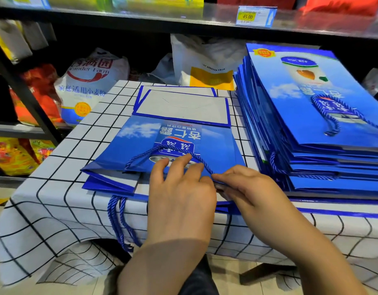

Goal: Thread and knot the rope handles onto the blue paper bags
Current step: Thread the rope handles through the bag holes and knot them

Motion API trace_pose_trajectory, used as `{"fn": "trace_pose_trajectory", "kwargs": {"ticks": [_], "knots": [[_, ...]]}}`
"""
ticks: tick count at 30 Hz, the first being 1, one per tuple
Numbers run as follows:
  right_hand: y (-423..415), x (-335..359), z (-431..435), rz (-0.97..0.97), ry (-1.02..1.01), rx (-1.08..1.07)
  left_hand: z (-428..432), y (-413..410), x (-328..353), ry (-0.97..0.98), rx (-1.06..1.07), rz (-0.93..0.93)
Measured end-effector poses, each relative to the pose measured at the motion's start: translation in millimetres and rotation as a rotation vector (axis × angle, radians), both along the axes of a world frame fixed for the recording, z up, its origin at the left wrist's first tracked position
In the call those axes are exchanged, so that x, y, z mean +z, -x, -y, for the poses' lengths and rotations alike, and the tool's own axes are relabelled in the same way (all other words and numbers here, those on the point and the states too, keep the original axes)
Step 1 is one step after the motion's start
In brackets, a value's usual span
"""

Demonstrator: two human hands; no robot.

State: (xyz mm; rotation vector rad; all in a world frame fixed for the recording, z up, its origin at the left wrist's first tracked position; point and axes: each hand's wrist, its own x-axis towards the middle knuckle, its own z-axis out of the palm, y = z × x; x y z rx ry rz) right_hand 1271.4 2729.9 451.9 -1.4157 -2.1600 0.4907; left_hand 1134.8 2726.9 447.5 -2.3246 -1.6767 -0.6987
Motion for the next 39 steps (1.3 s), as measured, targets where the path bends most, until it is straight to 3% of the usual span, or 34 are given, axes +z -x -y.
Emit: {"fn": "trace_pose_trajectory", "kwargs": {"ticks": [5, 9, 11, 14, 19, 25, 29, 31, 33, 35, 37, 39], "knots": [[-0.5, -7.8, 4.1, -0.121, -0.156, -0.205, 0.8, 4.6, 0.2, 0.009, -0.079, -0.040], [-4.8, -13.8, 6.8, -0.058, -0.222, -0.283, 5.5, 12.1, 16.2, 0.323, -0.107, -0.047], [-4.6, -16.5, 8.4, -0.075, -0.259, -0.257, 1.9, 19.3, 28.0, 0.441, -0.071, 0.127], [-3.2, -22.4, 11.1, -0.161, -0.301, -0.243, -8.8, 24.4, 39.8, 0.364, -0.068, 0.404], [-1.0, -30.8, 12.9, -0.213, -0.348, -0.231, -28.6, -6.9, 29.2, 0.458, -0.097, 0.186], [-0.7, -29.3, 17.4, -0.105, -0.381, -0.267, -47.6, 8.4, 24.9, 0.241, 0.054, 0.460], [-2.4, -18.1, 17.5, -0.047, -0.439, -0.367, -35.8, 30.5, 27.4, 0.247, -0.213, 0.280], [-1.8, -8.5, 14.5, -0.126, -0.488, -0.388, -24.6, 39.5, 28.3, 0.369, -0.320, 0.128], [1.6, 2.3, 10.1, -0.229, -0.578, -0.379, -20.3, 46.6, 22.9, 0.357, -0.343, 0.033], [9.3, 11.8, 5.1, -0.405, -0.641, -0.318, -20.3, 48.1, 22.5, 0.216, -0.302, 0.139], [20.2, 19.0, 1.7, -0.682, -0.554, -0.225, -19.0, 46.1, 26.8, 0.109, -0.231, 0.416], [30.5, 24.2, 1.7, -0.790, -0.459, -0.142, -20.7, 46.9, 31.4, -0.001, -0.174, 0.700]]}}
